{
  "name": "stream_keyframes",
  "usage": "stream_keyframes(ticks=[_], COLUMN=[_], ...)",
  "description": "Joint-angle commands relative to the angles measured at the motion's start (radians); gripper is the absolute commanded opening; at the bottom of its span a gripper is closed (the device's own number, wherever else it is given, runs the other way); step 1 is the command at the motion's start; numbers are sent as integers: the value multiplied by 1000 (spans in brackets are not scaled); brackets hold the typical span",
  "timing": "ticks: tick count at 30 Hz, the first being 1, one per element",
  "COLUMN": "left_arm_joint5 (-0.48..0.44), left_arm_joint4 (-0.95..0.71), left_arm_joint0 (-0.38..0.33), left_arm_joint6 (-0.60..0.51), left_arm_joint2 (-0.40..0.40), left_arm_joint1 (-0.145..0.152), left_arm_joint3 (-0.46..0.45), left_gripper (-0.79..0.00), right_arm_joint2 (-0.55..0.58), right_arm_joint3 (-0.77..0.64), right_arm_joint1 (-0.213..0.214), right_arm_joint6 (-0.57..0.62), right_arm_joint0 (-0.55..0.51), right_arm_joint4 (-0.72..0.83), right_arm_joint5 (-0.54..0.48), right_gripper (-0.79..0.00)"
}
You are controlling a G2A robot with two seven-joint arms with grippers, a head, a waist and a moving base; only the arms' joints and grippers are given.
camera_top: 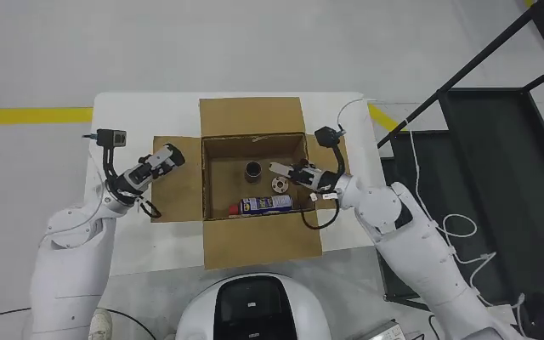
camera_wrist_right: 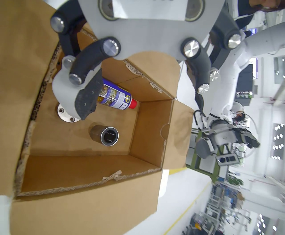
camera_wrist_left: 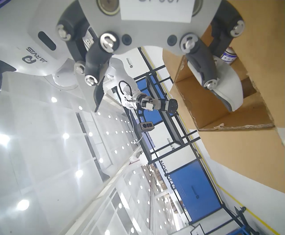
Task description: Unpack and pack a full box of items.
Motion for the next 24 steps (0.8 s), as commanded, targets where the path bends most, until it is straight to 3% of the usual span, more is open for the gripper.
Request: stream_keyframes(ticks=[1,7,24], left_arm_joint5=[-11,-26,-13], left_arm_joint4=[-8,-66,-89], left_arm_joint0=[14,42,30], left_arm_joint6=[21,67,70], left_arm_joint2=[-22,-64,-56], left_arm_joint1=[3,9,11], left_arm_joint3=[-2,-1,22], left_gripper=[0,0,0], right_arm_joint2=[-59,-192,-192], right_arm_joint3=[25,76,76], right_arm_joint1=[-8,-34,-34], right_arm_joint6=[27,60,60], right_arm_joint0=[62,184,184], right_arm_joint4=[-75,-245,-245], right_arm_joint5=[56,180,180], right_gripper=[0,0,0])
